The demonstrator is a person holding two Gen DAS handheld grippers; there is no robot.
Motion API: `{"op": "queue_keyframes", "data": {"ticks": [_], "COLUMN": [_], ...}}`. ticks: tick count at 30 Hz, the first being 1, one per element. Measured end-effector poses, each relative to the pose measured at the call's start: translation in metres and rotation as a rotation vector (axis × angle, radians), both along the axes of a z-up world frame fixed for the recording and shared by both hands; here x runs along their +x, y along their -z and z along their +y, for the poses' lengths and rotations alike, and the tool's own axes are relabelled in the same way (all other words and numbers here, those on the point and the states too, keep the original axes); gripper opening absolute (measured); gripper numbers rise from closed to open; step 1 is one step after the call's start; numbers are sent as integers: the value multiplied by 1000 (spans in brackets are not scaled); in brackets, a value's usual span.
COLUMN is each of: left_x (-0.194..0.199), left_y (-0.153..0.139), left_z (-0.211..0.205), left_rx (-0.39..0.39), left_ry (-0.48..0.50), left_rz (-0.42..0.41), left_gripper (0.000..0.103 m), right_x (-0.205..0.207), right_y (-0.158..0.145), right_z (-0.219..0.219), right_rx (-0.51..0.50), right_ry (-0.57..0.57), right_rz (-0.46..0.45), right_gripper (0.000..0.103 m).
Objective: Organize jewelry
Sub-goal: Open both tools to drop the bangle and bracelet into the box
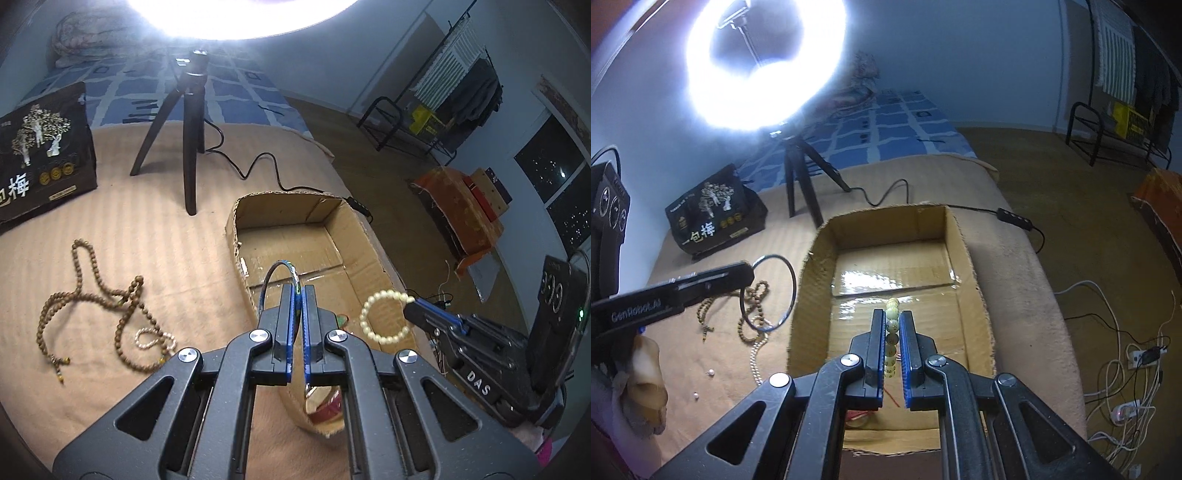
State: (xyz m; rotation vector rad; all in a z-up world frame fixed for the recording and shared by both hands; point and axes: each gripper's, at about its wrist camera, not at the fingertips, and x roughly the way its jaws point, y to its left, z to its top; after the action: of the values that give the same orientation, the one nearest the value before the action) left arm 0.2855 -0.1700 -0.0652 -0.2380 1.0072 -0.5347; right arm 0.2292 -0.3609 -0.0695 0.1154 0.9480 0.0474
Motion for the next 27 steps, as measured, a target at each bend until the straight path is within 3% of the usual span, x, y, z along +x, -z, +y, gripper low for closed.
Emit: {"op": "queue_keyframes", "data": {"ticks": [14,22,23,25,27], "left_x": [17,16,16,17,16], "left_y": [23,21,20,21,22], "left_z": [-29,-37,-38,-38,-38], "left_rx": [42,54,60,63,68], "left_ry": [22,38,36,33,31], "left_rz": [21,16,14,28,33], "left_gripper": [1,1,1,3,11], "right_x": [7,8,8,7,7], "right_y": [21,27,27,27,26], "right_z": [-13,-12,-12,-10,-8], "right_rx": [-22,-28,-28,-40,-47], "right_ry": [31,26,22,22,13], "right_rz": [54,73,73,72,72], "right_gripper": [5,6,7,30,32]}}
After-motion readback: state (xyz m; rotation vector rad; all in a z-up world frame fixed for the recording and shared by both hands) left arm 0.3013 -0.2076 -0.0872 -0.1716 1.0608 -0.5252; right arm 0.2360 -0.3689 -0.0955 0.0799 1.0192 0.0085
